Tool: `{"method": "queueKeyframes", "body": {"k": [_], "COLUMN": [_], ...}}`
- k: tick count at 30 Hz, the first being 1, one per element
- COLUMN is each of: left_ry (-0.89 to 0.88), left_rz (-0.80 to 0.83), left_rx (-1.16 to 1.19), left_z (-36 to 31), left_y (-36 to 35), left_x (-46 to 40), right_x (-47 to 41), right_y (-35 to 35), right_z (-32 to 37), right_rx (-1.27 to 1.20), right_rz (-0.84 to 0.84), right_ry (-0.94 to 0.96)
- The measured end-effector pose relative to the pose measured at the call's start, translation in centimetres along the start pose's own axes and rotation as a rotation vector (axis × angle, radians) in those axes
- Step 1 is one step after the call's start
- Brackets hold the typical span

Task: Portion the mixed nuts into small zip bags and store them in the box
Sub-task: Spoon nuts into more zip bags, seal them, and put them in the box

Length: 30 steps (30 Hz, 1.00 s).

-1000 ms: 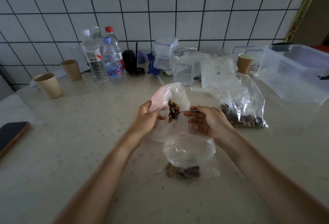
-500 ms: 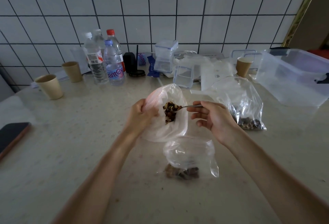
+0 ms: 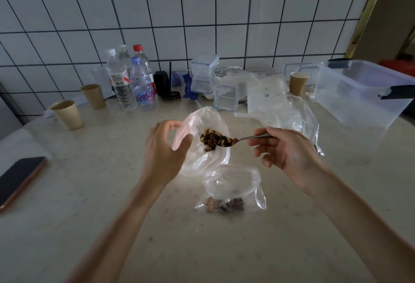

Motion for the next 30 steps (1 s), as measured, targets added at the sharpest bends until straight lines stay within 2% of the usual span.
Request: {"method": "queueKeyframes", "body": {"k": [3,8,11,15,18,22,24,27,30], "left_ry": [-0.083,0.113,0.172,0.185,0.18,0.161,0.166,0.174,0.176], "left_rz": [0.049,0.392,0.47,0.433,0.393,0.356,0.34,0.329,0.344], "left_rx": [0.003,-0.016,0.045,0.154,0.226,0.234,0.224,0.197,0.165], "left_z": [-2.3,-3.0,-3.2,-3.7,-4.0,-4.0,-4.0,-4.0,-3.9], "left_y": [0.2,-2.3,-3.3,-3.4,-3.1,-2.5,-2.2,-1.9,-2.3], "left_x": [2.2,5.8,7.2,7.2,7.0,6.8,6.6,6.6,6.9], "right_x": [1.6,4.1,5.1,6.2,7.8,10.4,11.3,11.6,10.3], "right_y": [1.4,2.7,2.7,2.2,1.1,-0.8,-2.0,-2.6,-1.6], "right_z": [-0.9,-2.0,-2.3,-1.7,-0.6,0.5,1.1,1.8,1.8], "right_rx": [-0.007,0.032,0.097,0.4,0.748,1.216,1.366,1.38,1.118], "right_rz": [0.008,0.016,0.022,-0.013,-0.037,0.017,0.019,0.035,0.071], "right_ry": [-0.013,-0.007,-0.012,0.092,0.298,0.554,0.678,0.753,0.594]}}
Point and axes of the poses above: each hand's wrist, its own x-axis away from the middle knuckle, its own y-axis out of the back of the hand, z = x × y, the point moved 6 cm from there along -x, towards the middle knuckle, and after that the axes turned 12 degrees about -y, right-handed, at the moved point
